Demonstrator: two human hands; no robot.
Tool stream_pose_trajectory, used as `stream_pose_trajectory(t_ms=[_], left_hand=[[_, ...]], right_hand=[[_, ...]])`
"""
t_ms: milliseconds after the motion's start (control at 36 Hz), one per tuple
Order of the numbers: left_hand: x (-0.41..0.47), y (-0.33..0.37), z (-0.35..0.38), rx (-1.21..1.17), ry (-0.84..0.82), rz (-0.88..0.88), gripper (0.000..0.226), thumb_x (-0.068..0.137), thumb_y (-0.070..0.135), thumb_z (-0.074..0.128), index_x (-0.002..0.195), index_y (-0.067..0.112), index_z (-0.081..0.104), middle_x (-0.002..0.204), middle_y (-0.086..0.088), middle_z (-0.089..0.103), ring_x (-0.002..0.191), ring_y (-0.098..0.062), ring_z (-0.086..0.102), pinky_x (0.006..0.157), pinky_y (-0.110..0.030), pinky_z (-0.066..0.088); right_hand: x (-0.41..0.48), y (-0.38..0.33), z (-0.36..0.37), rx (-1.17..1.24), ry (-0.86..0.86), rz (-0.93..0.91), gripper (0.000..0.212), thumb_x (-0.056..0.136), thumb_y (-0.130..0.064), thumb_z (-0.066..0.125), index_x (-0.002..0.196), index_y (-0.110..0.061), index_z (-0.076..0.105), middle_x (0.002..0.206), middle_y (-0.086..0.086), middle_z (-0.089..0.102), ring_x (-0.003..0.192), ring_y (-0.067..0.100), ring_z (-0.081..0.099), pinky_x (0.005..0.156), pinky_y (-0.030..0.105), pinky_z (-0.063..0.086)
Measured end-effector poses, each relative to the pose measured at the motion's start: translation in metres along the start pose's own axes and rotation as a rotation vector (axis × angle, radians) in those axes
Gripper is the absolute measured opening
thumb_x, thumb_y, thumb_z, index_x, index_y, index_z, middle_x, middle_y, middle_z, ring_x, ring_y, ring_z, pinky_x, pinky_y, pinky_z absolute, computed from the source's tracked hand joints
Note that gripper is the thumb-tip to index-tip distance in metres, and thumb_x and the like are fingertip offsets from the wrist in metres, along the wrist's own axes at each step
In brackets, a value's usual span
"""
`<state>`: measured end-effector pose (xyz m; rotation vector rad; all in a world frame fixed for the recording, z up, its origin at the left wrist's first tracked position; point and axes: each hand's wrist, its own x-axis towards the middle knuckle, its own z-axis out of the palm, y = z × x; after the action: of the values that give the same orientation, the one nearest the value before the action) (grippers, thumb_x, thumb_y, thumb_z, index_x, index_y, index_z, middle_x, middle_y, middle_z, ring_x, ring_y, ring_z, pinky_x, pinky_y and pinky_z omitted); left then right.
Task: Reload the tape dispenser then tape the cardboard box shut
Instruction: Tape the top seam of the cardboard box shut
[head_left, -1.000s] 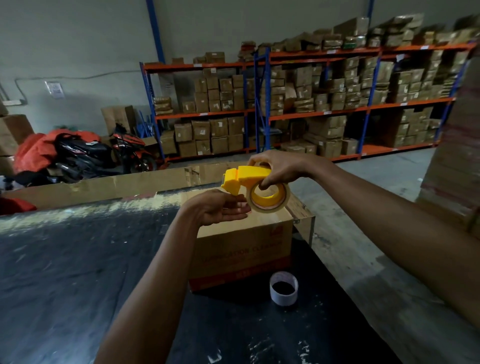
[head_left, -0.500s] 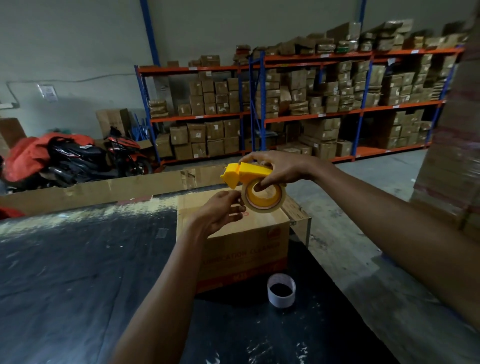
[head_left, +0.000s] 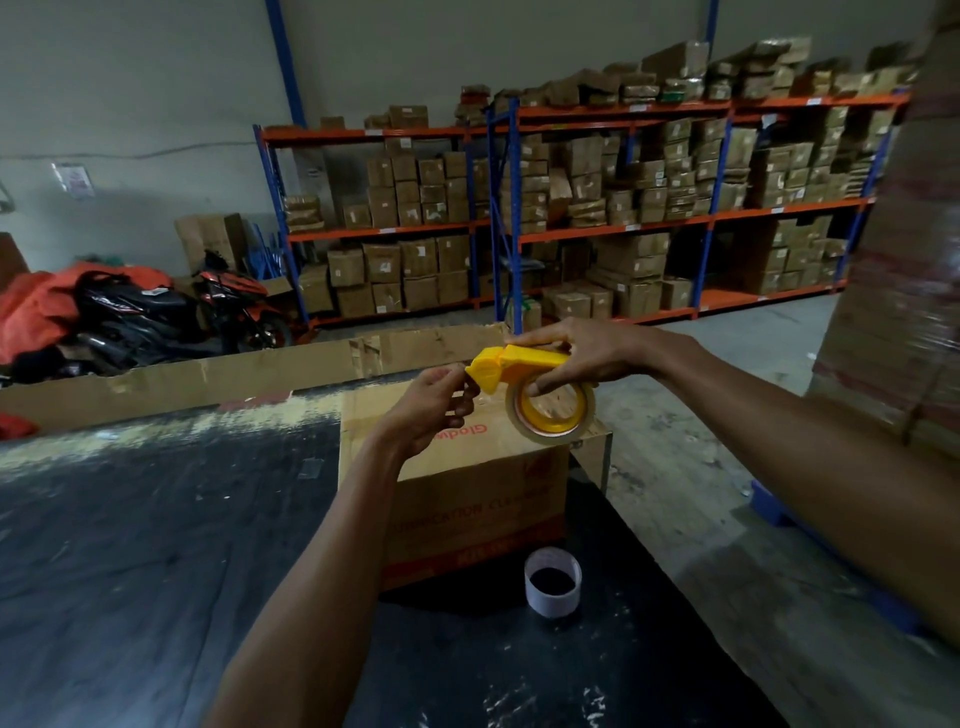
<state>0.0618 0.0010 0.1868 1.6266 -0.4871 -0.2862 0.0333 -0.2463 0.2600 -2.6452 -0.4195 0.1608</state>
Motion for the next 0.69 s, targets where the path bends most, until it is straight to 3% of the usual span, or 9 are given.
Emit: stream_pose_trajectory(t_ms=[111, 250, 333, 417, 556, 611, 694], left_hand=[[0.006, 0.006, -0.004, 0.075, -0.037, -0.083, 0.031, 0.11, 0.028, 0.04, 0.098, 0.009, 0.061, 0.088, -0.003, 0.06, 0.069, -0.011, 0.061, 0.061, -0.025, 0.044], [0.02, 0.009, -0.016, -0.039, -0.151, -0.149, 0.03, 0.11, 0.022, 0.042, 0.099, 0.009, 0.067, 0.094, -0.007, 0.069, 0.081, -0.014, 0.068, 0.072, -0.027, 0.053], [0.034, 0.002, -0.029, -0.088, -0.267, -0.217, 0.029, 0.109, 0.022, 0.043, 0.109, 0.006, 0.068, 0.095, -0.01, 0.07, 0.085, -0.016, 0.069, 0.077, -0.03, 0.056], [0.054, 0.001, -0.031, -0.018, -0.373, -0.286, 0.029, 0.108, 0.019, 0.044, 0.101, 0.01, 0.07, 0.091, -0.009, 0.068, 0.084, -0.017, 0.065, 0.078, -0.032, 0.053], [0.064, 0.002, -0.042, 0.06, -0.476, -0.371, 0.032, 0.107, 0.014, 0.044, 0.087, 0.009, 0.067, 0.07, -0.001, 0.058, 0.069, -0.013, 0.05, 0.07, -0.028, 0.047], [0.067, -0.001, -0.043, 0.121, -0.487, -0.4, 0.026, 0.107, 0.014, 0.045, 0.095, 0.006, 0.066, 0.073, -0.002, 0.057, 0.07, -0.013, 0.05, 0.073, -0.029, 0.046], [0.076, 0.004, -0.035, 0.199, -0.444, -0.413, 0.021, 0.107, 0.016, 0.045, 0.106, 0.006, 0.064, 0.098, -0.009, 0.063, 0.089, -0.018, 0.058, 0.082, -0.032, 0.051]], right_hand=[[-0.004, -0.003, 0.001, -0.082, 0.034, -0.016, 0.083, 0.088, -0.048, 0.077, 0.159, -0.037, 0.035, 0.154, 0.001, 0.043, 0.121, 0.014, 0.044, 0.091, 0.031, 0.039], [-0.005, -0.006, 0.003, -0.153, 0.05, 0.021, 0.086, 0.082, -0.065, 0.074, 0.156, -0.041, 0.038, 0.158, -0.001, 0.042, 0.14, 0.027, 0.043, 0.106, 0.043, 0.043], [-0.009, -0.012, 0.006, -0.167, 0.059, -0.008, 0.078, 0.087, -0.057, 0.073, 0.156, -0.032, 0.043, 0.155, -0.001, 0.048, 0.136, 0.024, 0.047, 0.101, 0.037, 0.043], [-0.005, -0.015, 0.007, -0.22, 0.05, 0.045, 0.073, 0.089, -0.059, 0.069, 0.152, -0.029, 0.048, 0.146, 0.0, 0.055, 0.122, 0.022, 0.054, 0.093, 0.035, 0.044], [-0.002, -0.028, 0.022, -0.274, 0.056, 0.044, 0.051, 0.091, -0.06, 0.065, 0.13, -0.026, 0.063, 0.108, -0.005, 0.063, 0.098, 0.02, 0.06, 0.076, 0.036, 0.048], [-0.008, -0.029, 0.029, -0.292, 0.083, 0.049, 0.049, 0.091, -0.061, 0.064, 0.126, -0.026, 0.064, 0.103, -0.005, 0.062, 0.089, 0.016, 0.057, 0.07, 0.033, 0.043], [-0.011, -0.025, 0.029, -0.302, 0.124, 0.082, 0.049, 0.087, -0.062, 0.065, 0.121, -0.026, 0.067, 0.107, 0.0, 0.067, 0.092, 0.019, 0.059, 0.076, 0.039, 0.049]])
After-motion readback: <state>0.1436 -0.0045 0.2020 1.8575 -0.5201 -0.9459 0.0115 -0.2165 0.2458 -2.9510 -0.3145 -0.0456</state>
